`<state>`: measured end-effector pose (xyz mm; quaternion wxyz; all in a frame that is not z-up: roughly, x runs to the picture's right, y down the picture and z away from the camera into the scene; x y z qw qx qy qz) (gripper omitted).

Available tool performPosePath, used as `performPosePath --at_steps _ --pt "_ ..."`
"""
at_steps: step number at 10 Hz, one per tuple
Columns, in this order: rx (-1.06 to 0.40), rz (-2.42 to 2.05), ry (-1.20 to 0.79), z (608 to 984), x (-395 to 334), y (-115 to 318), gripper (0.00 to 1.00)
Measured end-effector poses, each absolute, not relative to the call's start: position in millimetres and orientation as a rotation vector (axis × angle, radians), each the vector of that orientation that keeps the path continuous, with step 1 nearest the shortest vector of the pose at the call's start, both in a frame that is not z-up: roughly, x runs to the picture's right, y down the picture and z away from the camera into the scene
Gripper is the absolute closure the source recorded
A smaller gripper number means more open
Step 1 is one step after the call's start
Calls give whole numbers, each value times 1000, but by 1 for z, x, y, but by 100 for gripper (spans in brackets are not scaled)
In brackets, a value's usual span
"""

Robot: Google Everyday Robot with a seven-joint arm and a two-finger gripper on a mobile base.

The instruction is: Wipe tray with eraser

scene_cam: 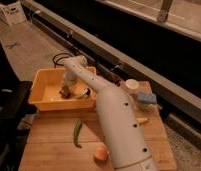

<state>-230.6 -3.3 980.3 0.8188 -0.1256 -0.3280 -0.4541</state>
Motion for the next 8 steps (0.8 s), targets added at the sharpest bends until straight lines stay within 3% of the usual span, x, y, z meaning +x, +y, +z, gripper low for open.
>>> performPosePath --at_steps 5,8 --pt "-300 -971 -754 947 -241 23 100" --pt "-346 -957 -693 952 -201 21 100"
